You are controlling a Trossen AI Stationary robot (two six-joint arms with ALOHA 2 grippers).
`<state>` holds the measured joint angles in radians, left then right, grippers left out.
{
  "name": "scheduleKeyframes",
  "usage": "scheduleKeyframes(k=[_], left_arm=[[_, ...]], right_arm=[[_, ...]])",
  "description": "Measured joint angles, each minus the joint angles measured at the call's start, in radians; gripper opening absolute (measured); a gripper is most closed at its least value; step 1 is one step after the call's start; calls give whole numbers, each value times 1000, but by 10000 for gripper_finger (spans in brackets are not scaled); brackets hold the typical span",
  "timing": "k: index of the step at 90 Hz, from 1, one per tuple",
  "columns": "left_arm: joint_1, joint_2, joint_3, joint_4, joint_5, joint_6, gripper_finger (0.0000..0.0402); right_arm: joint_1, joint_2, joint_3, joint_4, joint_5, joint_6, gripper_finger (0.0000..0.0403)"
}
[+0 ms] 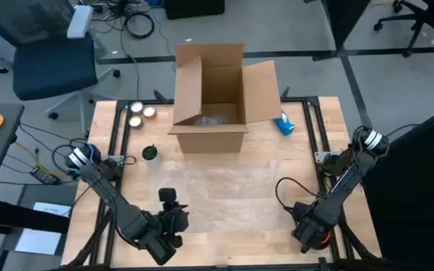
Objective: Wrap mug
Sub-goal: Put the black cup on the transparent bubble wrap
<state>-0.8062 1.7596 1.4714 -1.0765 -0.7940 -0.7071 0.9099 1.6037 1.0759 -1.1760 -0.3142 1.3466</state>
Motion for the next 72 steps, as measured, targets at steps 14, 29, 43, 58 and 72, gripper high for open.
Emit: scheduleKeyframes(k=[14,29,43,58,72], left_arm=[[0,0,0,-17,-1,-1,106],[1,0,-1,-27,38,-37,106],[14,0,-1,-28,164,-106,106],[15,0,-1,-43,222,-133,106],[14,0,-1,-55,281,-193,106]], right_arm=[[-43,-29,121,-54,79,-16,2],[-97,-37,270,-138,271,-89,1],[-191,-36,300,65,574,-249,1],[-321,-33,227,554,680,-593,1],[-439,23,188,818,688,-785,0]])
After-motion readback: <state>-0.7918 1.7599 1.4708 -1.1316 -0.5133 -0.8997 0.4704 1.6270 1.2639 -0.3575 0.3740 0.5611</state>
